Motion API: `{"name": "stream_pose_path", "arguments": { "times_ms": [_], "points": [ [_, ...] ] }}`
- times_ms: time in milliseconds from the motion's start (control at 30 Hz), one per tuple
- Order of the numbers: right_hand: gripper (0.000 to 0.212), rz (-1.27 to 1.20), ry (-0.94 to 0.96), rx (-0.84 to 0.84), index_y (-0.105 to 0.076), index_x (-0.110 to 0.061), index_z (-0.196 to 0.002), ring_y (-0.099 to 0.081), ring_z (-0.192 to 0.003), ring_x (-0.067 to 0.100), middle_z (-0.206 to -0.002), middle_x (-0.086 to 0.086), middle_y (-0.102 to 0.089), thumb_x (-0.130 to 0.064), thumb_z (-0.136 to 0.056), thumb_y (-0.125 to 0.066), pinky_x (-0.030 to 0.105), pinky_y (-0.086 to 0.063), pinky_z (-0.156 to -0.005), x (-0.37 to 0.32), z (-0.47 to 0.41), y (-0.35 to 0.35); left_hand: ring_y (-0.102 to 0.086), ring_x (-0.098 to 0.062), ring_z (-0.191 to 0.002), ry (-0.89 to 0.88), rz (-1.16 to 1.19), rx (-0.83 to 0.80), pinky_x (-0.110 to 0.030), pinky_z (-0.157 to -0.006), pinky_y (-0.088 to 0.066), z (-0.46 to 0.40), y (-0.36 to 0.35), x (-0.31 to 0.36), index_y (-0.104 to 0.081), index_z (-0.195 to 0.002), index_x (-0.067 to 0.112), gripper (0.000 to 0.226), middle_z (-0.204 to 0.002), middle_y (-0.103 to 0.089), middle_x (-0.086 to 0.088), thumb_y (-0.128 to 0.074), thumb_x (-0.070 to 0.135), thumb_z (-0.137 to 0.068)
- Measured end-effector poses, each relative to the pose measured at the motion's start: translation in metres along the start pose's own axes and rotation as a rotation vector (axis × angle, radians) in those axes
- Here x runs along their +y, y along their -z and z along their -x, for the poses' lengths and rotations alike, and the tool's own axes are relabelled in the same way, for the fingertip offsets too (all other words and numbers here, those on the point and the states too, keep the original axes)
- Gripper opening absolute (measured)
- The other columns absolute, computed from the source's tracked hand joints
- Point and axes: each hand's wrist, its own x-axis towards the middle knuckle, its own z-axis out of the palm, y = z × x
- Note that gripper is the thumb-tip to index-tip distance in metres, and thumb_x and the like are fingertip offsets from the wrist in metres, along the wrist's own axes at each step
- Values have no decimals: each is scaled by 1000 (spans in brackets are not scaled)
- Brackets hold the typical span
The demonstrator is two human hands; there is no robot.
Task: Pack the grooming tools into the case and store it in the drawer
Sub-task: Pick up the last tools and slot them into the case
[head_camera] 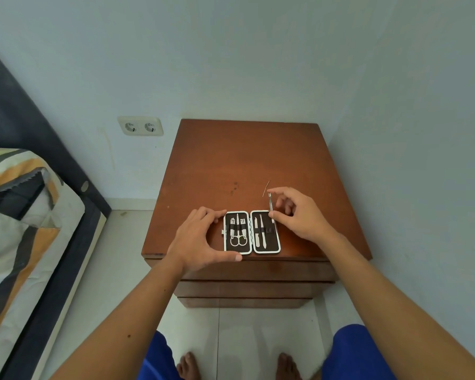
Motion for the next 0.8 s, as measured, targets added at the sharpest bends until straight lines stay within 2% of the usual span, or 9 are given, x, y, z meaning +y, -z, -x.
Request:
{"name": "stream_pose_path", "arguments": {
  "times_ms": [200,500,600,800],
  "points": [
    [49,72,16,-25,-68,-36,-129,-53,-71,11,-97,-7,-59,-31,-83,-85,12,-42,-72,6,-1,2,-46,0,-111,-4,-1,3,-29,-94,-46,0,0,0,-51,-151,34,120,-115,-46,26,-75,95,-50],
    [43,158,28,-75,-74,-35,-121,-54,-77,9,-105,-14,-57,-43,-80,-86,9,-38,-71,5,3,7,-45,0,-112,0,8,2,-29,-95,-46,0,0,0,-50,-151,34,121,-115,-45,28,-73,97,-50],
    [36,168,22,-93,-77,-35,-115,-54,-82,8,-107,-17,-55,-45,-81,-85,11,-38,-72,5,6,7,-45,1,-112,0,4,1,-28,-94,-44,1,0,0,-50,-151,34,121,-116,-45,28,-73,97,-50],
    [50,160,21,-108,-67,-40,-132,-57,-95,6,-117,-19,-54,-49,-84,-80,14,-45,-80,2,20,13,-45,0,-112,-1,-3,-4,-32,-96,-47,0,0,-1,-50,-151,35,121,-115,-45,27,-73,97,-50]
  ]
}}
